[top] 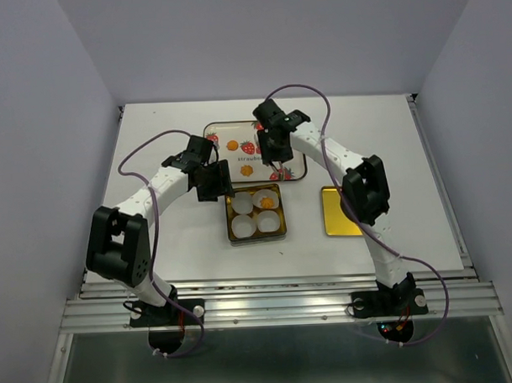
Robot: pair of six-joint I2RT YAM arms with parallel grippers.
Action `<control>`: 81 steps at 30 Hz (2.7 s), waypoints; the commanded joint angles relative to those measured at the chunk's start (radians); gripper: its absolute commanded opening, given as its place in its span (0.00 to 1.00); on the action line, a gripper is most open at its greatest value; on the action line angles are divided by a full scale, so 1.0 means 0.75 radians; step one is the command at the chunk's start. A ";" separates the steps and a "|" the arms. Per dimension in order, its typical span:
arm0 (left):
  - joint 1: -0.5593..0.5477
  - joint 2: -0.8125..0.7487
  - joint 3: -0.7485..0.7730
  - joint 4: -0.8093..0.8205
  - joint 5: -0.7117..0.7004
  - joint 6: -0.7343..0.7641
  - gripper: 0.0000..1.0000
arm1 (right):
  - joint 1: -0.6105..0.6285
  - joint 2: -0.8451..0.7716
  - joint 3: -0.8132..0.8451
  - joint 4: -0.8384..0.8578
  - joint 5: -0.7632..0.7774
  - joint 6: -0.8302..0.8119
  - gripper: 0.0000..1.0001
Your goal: Pack the cookies
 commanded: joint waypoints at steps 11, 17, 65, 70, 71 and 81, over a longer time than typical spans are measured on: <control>-0.028 0.060 -0.011 0.120 -0.016 0.027 0.51 | 0.008 -0.133 -0.029 -0.034 -0.010 0.053 0.52; -0.030 0.083 -0.009 0.128 -0.048 0.068 0.36 | 0.008 -0.147 -0.031 -0.034 -0.037 0.073 0.51; -0.030 0.030 0.277 0.038 -0.263 0.045 0.99 | 0.008 -0.041 0.043 0.074 0.027 0.043 0.48; -0.028 0.024 0.308 -0.005 -0.333 0.041 0.99 | 0.008 -0.027 0.055 0.078 0.031 0.045 0.48; -0.028 0.024 0.320 -0.013 -0.335 0.037 0.99 | 0.008 -0.025 0.057 0.078 0.035 0.043 0.48; -0.024 0.032 0.426 -0.101 -0.374 -0.008 0.99 | 0.008 -0.010 0.090 0.087 0.039 0.049 0.41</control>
